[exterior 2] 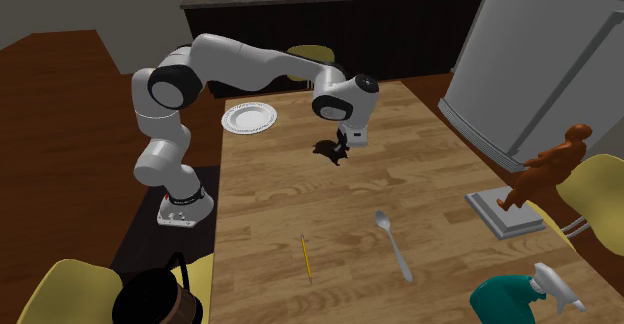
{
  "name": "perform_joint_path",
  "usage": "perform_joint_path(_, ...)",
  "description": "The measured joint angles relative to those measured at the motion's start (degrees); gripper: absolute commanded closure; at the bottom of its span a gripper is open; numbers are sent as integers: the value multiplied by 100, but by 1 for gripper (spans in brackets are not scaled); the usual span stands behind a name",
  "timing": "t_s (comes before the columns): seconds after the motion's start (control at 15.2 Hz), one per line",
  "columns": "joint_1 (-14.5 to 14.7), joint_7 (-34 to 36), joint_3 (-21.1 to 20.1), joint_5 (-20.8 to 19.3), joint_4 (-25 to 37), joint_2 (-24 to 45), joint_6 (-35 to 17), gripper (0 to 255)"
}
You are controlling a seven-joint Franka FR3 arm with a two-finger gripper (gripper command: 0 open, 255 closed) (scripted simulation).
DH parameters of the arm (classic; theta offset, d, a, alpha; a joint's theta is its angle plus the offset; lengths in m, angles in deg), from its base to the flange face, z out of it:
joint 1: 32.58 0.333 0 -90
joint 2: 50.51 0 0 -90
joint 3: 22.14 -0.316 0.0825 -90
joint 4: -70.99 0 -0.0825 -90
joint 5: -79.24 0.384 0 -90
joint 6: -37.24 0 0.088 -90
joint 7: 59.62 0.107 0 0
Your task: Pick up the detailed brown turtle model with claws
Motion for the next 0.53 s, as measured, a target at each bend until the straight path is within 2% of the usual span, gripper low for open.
perform_joint_path(0.53, 0, 19, 1, -6, 64, -15, 85, 255)
